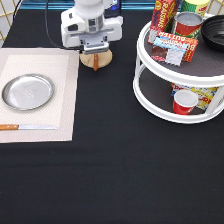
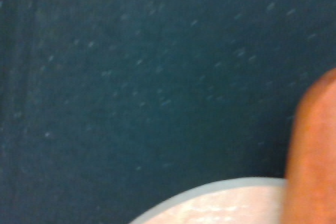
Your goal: Arrange plate and fork
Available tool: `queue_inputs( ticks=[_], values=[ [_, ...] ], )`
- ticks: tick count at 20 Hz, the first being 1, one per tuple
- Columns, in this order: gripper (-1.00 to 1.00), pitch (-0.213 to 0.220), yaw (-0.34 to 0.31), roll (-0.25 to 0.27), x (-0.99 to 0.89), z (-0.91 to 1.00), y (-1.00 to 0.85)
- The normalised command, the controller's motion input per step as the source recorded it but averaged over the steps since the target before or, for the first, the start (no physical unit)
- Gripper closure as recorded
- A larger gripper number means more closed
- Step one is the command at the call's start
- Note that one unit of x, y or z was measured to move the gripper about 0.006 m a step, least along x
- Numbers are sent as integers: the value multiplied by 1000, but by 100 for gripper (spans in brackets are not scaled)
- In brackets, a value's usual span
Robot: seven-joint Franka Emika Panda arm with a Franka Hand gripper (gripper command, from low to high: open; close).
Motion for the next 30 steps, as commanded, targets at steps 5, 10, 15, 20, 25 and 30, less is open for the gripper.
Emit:
queue_inputs(
  ticks=[5, 10, 15, 20, 25, 30],
  values=[
    [-100, -90, -14, 0, -285, -338, 70],
    [-100, -91, -11, 0, -127, -221, 49],
    [-100, -85, -15, 0, -92, -118, 65],
    [-100, -89, -28, -1, -107, -133, 5],
    [100, -89, -23, -21, -83, -95, 49],
    [100, -99, -11, -61, -7, -73, 111]
  ],
)
